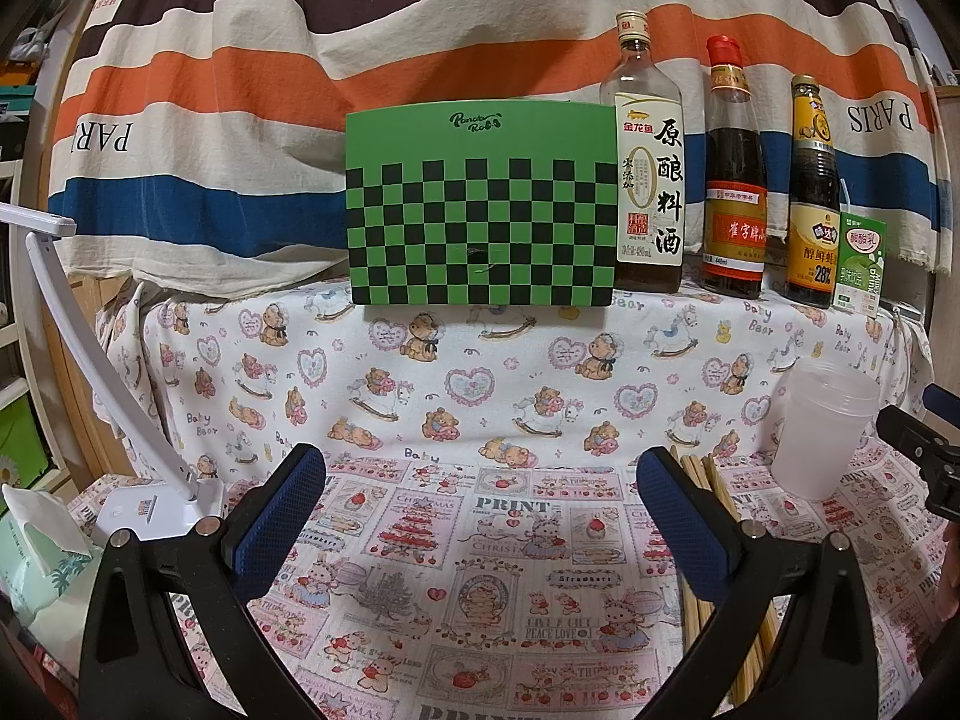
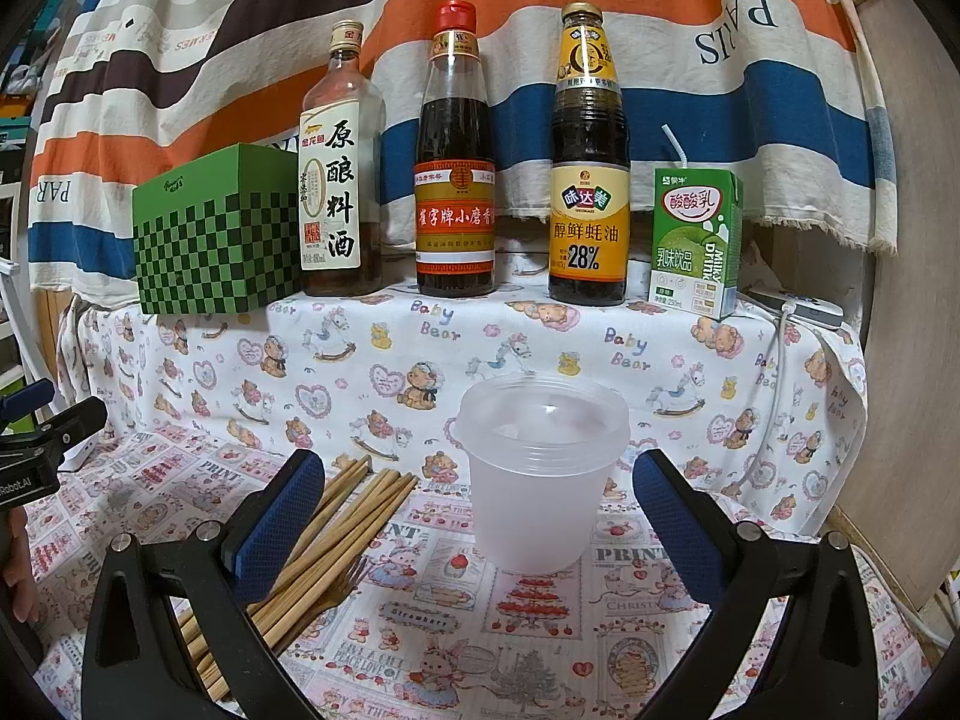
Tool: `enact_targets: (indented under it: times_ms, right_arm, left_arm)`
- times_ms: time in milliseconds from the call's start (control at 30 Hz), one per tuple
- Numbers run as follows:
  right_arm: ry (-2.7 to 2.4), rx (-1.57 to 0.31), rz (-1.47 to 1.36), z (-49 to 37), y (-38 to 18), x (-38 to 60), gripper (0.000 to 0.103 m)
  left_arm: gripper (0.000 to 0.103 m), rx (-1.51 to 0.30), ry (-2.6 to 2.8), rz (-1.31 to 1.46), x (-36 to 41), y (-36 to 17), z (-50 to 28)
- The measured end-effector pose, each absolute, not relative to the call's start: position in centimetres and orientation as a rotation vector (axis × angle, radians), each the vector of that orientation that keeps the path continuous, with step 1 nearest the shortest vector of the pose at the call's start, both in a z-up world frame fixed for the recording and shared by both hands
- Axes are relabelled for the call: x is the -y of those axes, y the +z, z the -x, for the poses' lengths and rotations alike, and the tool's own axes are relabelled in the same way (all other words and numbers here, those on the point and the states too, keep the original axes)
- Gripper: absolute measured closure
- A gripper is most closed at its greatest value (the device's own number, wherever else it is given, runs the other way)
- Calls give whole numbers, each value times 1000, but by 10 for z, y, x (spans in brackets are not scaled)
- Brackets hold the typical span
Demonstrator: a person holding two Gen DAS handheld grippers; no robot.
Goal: Organize utensils
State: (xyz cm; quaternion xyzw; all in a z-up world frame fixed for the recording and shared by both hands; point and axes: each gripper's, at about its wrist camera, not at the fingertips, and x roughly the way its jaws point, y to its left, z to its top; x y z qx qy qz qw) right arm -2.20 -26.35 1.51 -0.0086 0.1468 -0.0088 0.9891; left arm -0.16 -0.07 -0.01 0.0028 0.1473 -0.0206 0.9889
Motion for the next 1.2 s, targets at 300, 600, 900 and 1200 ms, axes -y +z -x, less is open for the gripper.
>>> enact_targets:
  times_ms: [300,600,900,1200]
  right_arm:
    - [-19,-295,17,22,15,263,0]
    - [-18,-295,17,22,15,263,0]
    - [-18,-296,16,22,15,263,0]
    - [-16,-296,18,21,17,271,0]
  left_arm:
    - [0,-297,-41,-6,1,0,1]
    - [0,-297,-41,-6,1,0,1]
    - [0,-297,-41,-6,1,0,1]
    - [0,-298,-41,-6,1,0,1]
